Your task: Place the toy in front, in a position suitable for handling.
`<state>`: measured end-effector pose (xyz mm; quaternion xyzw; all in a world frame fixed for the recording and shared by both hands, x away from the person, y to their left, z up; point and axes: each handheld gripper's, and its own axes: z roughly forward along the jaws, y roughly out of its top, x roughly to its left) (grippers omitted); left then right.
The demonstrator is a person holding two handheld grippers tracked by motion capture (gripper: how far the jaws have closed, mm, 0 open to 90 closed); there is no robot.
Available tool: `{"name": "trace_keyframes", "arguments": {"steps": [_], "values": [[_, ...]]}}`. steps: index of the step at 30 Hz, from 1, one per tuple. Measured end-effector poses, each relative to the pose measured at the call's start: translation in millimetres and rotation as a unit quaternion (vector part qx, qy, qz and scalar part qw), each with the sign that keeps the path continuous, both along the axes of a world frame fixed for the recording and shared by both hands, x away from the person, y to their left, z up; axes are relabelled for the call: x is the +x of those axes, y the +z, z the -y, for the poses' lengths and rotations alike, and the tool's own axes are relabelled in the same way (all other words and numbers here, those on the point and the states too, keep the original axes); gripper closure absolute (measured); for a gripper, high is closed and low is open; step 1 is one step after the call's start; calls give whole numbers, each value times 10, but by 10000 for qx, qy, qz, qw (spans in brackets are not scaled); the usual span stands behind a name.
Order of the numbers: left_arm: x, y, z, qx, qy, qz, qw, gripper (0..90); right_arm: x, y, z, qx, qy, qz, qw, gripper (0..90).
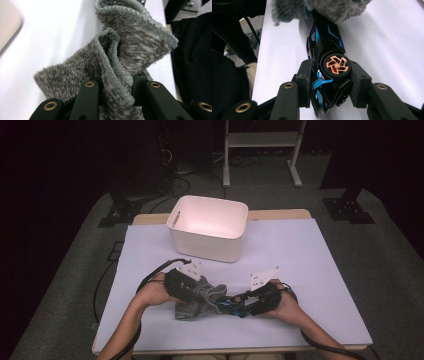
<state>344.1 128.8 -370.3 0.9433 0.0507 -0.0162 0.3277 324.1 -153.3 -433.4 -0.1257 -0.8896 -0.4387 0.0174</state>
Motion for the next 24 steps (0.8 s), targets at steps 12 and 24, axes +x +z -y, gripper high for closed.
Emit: {"name": "trace_keyframes", "arguments": {"steps": [12,24], "values": [[1,-1,576,60,-529,-25,9986,737,-18,1,-8,-21,5,73,10000,580],[37,-3,994,103,-939,-86,9955,735,-30,-4,-6,-11,-9,81,10000,580]]}}
